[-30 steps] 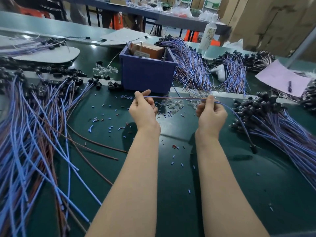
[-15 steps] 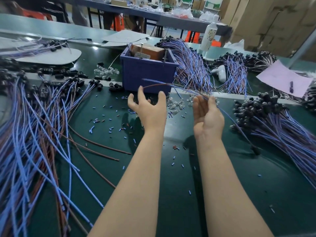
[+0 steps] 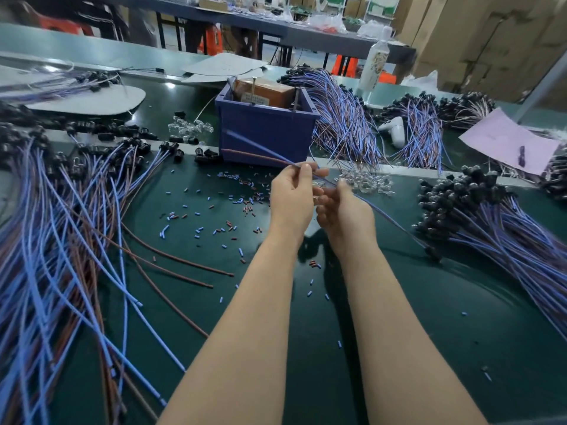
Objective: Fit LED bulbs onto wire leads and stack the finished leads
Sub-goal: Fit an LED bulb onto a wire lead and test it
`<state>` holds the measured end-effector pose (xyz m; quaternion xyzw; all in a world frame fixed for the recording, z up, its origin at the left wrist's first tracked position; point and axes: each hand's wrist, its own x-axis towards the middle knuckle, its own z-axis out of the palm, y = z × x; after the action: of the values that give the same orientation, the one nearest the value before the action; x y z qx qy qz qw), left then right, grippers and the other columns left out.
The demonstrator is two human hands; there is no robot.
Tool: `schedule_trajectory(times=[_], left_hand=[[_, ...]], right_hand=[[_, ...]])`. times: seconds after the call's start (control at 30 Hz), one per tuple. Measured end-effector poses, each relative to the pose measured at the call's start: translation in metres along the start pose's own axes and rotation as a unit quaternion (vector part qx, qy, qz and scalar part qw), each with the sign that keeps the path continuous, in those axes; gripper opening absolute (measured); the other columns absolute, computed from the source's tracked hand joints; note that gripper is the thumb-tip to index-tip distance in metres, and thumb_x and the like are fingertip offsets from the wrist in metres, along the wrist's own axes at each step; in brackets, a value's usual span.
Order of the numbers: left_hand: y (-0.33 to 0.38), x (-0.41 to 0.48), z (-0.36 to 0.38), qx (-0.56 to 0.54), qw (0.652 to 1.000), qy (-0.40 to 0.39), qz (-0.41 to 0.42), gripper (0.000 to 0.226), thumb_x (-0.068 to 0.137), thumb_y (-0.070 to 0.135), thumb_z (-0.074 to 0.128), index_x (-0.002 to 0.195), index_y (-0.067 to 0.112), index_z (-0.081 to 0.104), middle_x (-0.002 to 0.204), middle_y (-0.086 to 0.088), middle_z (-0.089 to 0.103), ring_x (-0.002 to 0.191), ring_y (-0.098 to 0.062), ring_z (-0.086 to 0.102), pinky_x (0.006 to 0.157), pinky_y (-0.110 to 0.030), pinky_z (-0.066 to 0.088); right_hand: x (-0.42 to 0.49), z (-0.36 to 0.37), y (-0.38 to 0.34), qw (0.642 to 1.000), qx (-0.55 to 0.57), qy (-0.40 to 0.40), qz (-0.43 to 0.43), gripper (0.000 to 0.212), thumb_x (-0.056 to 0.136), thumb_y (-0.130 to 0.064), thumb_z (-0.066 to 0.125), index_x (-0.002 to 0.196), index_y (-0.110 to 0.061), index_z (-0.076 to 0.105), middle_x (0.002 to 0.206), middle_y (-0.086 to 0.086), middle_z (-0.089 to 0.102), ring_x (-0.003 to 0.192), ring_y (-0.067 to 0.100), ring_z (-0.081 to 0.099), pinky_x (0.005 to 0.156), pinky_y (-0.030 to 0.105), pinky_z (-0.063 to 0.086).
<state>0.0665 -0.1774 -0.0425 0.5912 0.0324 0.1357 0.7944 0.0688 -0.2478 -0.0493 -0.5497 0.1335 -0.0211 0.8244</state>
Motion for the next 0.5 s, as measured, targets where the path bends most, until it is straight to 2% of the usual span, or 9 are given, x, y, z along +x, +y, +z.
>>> schedule_trajectory(times=[0.07,0.17,0.23,0.3,0.37,0.43,0.5], left_hand=[[-0.003,0.003,-0.005,0.033,0.998,0.043,0.021,0.024,0.1,0.011,0.041,0.083,0.011,0.057,0.074,0.003,0.064,0.045,0.002,0.05,0.052,-0.017,0.049],[-0.008,0.008,-0.013,0.069,0.991,0.108,0.029,0.028,0.099,0.014,0.046,0.073,0.012,0.057,0.075,-0.007,0.068,0.052,-0.009,0.059,0.065,-0.029,0.054],[-0.01,0.009,-0.015,0.078,0.989,0.121,0.027,0.031,0.099,0.016,0.046,0.07,0.014,0.056,0.073,-0.01,0.069,0.048,-0.004,0.056,0.063,-0.029,0.051],[-0.01,0.009,-0.014,0.078,0.99,0.114,0.024,0.03,0.099,0.017,0.046,0.071,0.014,0.057,0.065,-0.004,0.064,0.049,-0.006,0.053,0.067,-0.032,0.05],[-0.01,0.009,-0.012,0.072,0.992,0.103,0.02,0.03,0.099,0.018,0.047,0.07,0.016,0.057,0.06,0.001,0.059,0.054,-0.012,0.052,0.072,-0.035,0.05],[-0.012,0.009,-0.012,0.06,0.992,0.108,0.012,0.027,0.098,0.018,0.049,0.073,0.013,0.059,0.06,0.001,0.057,0.053,-0.01,0.051,0.069,-0.035,0.049],[-0.013,0.01,-0.013,0.034,0.991,0.127,-0.009,0.022,0.097,0.019,0.052,0.082,0.006,0.062,0.061,0.0,0.056,0.048,-0.005,0.052,0.064,-0.031,0.049]], right_hand=[[-0.003,0.001,0.001,0.99,-0.136,-0.015,-0.045,0.045,0.101,-0.03,0.041,0.066,-0.007,0.06,0.046,0.0,0.052,0.034,0.007,0.04,0.035,0.014,0.031],[-0.01,0.005,0.001,0.949,-0.238,-0.024,-0.205,0.043,0.098,-0.024,0.047,0.057,-0.019,0.058,0.04,-0.008,0.047,0.037,0.007,0.039,0.041,0.018,0.033],[-0.015,0.009,0.003,0.892,-0.305,0.03,-0.332,0.035,0.097,-0.023,0.05,0.062,-0.019,0.057,0.05,-0.009,0.053,0.05,0.011,0.048,0.054,0.026,0.04],[-0.016,0.009,0.005,0.833,-0.368,0.069,-0.409,0.021,0.095,-0.019,0.052,0.081,-0.014,0.066,0.073,-0.003,0.064,0.072,0.017,0.056,0.072,0.028,0.042],[-0.013,0.006,0.008,0.815,-0.424,0.038,-0.392,0.02,0.096,-0.017,0.05,0.095,-0.007,0.068,0.092,0.006,0.069,0.089,0.023,0.058,0.08,0.026,0.038],[-0.011,0.005,0.011,0.835,-0.439,-0.011,-0.331,0.025,0.098,-0.02,0.048,0.097,-0.008,0.069,0.092,0.007,0.07,0.087,0.024,0.061,0.077,0.028,0.041],[-0.012,0.005,0.012,0.846,-0.436,-0.028,-0.306,0.023,0.097,-0.022,0.049,0.097,-0.012,0.07,0.088,0.003,0.072,0.083,0.02,0.064,0.075,0.028,0.044]])
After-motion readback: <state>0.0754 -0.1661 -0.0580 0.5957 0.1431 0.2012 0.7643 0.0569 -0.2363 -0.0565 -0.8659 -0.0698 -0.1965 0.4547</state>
